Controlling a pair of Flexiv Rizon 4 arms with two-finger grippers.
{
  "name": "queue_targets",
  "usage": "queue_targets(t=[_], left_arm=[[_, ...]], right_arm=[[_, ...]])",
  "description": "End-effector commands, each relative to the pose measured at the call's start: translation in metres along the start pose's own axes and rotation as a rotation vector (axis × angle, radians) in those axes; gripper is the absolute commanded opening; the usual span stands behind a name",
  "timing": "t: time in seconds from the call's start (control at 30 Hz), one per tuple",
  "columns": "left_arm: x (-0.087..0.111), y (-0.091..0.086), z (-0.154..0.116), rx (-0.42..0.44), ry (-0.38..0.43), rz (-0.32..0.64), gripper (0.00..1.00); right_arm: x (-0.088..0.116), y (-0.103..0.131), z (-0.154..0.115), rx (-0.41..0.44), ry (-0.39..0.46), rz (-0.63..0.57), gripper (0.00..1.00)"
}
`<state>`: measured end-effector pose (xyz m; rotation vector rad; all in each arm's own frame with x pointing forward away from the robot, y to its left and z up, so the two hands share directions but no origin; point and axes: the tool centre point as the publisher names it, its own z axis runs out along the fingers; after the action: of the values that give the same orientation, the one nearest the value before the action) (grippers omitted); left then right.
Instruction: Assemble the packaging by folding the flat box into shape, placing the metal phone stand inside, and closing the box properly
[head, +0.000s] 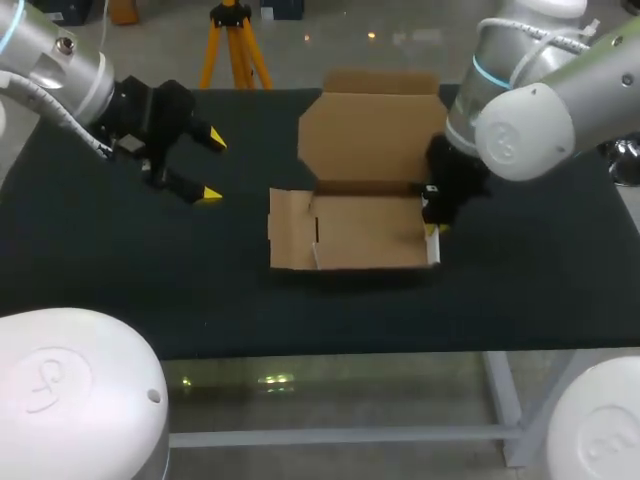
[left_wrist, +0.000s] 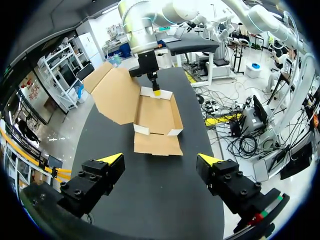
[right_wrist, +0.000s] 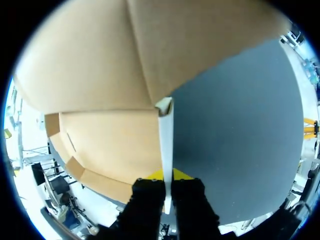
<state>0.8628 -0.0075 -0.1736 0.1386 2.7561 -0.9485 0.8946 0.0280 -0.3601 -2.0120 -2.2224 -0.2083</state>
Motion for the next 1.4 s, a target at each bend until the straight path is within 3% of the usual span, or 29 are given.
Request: queue_targets(t=[0.03, 0.27, 0.6, 0.8, 1.07, 1.4], left_arm=[[0.000, -0.001, -0.001, -0.005, 0.003, -0.001, 1.00], [0.000, -0.001, -0.001, -0.005, 0.003, -0.001, 1.00], [0.000, -0.001, -0.001, -0.005, 0.003, -0.001, 1.00], [0.000, -0.001, -0.001, -0.005, 0.003, -0.001, 1.00], [0.000, -0.001, -0.001, -0.005, 0.003, -0.001, 1.00], [0.000, -0.001, -0.001, -0.005, 0.003, -0.001, 1.00]], right_arm=[[0.004, 0.004, 0.004, 0.061, -0.010, 0.014, 0.00], [0.006, -0.006, 0.013, 0.182, 0.025, 0.033, 0.00], [0.006, -0.006, 0.026, 0.345, -0.014, 0.075, 0.00], [0.003, -0.005, 0.038, 0.438, 0.019, 0.066, 0.00], [0.000, -0.005, 0.043, 0.494, 0.017, 0.054, 0.00], [0.003, -0.004, 0.044, 0.493, -0.040, 0.047, 0.00]])
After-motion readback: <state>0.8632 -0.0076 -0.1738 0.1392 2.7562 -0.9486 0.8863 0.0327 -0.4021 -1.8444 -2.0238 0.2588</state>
